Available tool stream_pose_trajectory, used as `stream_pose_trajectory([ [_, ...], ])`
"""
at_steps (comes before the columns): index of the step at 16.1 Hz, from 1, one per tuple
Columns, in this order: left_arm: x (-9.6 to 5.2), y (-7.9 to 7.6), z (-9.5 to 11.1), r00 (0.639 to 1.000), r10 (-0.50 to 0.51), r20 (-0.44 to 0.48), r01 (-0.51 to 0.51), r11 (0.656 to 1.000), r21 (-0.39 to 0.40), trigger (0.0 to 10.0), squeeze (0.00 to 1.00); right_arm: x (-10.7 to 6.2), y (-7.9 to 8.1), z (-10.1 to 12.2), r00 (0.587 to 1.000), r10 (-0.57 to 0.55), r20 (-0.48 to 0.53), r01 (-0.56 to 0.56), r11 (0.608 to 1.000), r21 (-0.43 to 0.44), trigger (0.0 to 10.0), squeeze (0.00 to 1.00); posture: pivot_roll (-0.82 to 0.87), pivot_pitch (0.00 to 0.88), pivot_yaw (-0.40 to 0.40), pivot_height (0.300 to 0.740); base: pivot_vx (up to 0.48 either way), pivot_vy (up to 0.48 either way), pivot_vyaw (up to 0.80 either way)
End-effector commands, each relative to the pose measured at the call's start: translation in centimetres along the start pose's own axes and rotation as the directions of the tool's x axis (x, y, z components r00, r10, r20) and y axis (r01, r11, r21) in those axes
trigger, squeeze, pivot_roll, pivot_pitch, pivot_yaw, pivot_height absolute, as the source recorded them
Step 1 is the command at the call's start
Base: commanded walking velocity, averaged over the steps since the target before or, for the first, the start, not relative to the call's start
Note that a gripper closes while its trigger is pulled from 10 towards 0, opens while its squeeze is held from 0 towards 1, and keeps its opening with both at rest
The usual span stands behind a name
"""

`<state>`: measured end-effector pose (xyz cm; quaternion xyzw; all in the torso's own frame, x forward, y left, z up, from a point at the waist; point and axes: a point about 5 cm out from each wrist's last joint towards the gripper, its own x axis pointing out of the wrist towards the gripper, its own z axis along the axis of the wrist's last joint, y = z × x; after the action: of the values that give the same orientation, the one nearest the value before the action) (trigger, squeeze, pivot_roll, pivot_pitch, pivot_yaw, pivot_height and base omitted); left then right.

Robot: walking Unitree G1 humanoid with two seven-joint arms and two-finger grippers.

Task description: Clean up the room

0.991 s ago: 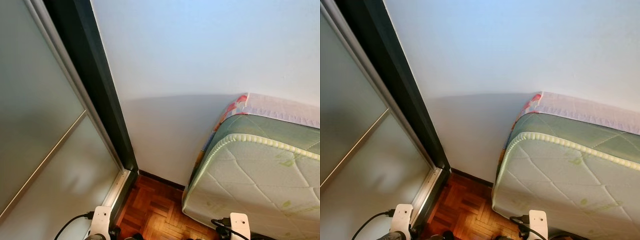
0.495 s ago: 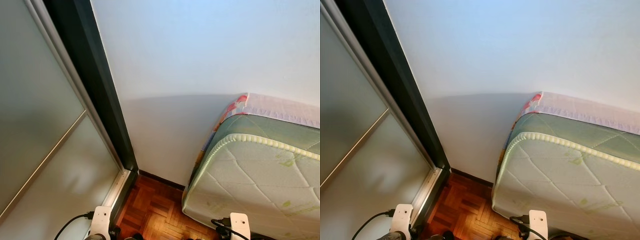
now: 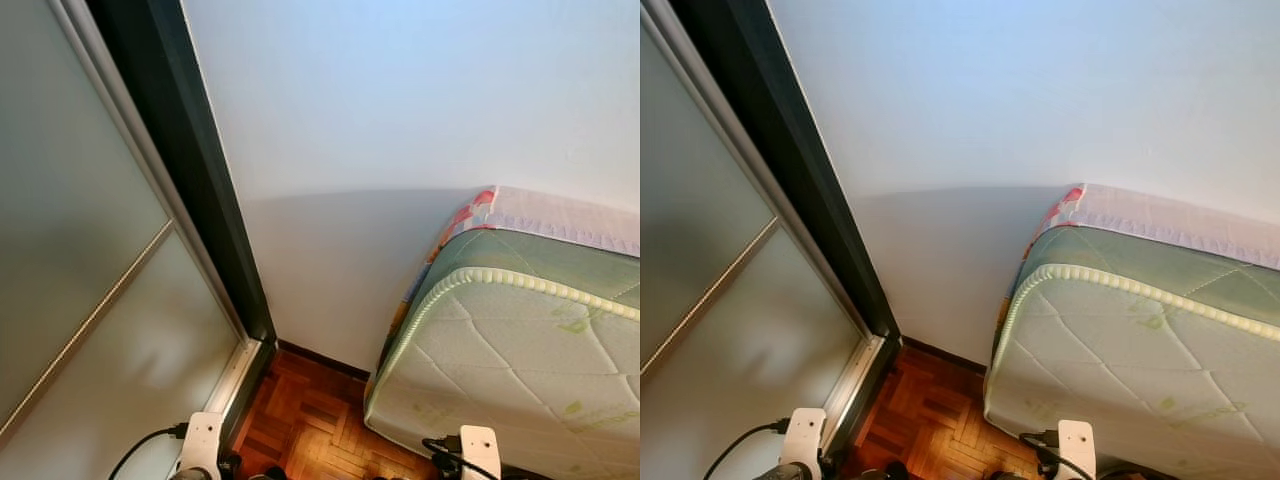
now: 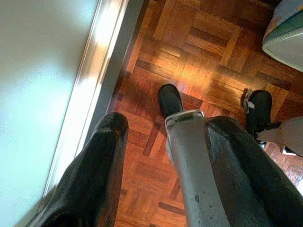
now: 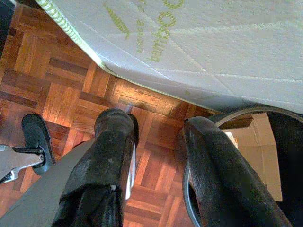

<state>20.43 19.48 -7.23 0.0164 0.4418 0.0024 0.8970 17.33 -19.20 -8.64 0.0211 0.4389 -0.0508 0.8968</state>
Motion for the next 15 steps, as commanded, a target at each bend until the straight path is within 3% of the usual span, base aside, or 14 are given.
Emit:
stream_pose_trajectory([
  [1,0.68,-1.94,3.28,0.999,-0.041,0.002,0.041,0.998,0.05,10.0,0.0,0.64,-2.26,3.54,0.999,0.025,-0.024,-0.025,1.0,0.011,10.0,0.0,-0.08,0.0,-0.017,0.74,0.0,0.0,0.0],
  [10,0.68,-1.64,3.19,1.0,-0.012,-0.02,0.014,0.997,0.071,10.0,0.0,0.66,-2.28,3.65,0.999,0.031,-0.026,-0.03,0.999,0.028,10.0,0.0,-0.07,0.0,-0.014,0.74,0.0,0.0,0.0],
  [15,0.67,-1.54,3.11,1.0,-0.001,-0.019,0.002,0.999,0.037,10.0,0.0,0.66,-2.16,3.59,0.999,0.039,-0.031,-0.038,0.999,0.029,10.0,0.0,-0.07,0.0,-0.012,0.74,0.0,0.0,0.0],
])
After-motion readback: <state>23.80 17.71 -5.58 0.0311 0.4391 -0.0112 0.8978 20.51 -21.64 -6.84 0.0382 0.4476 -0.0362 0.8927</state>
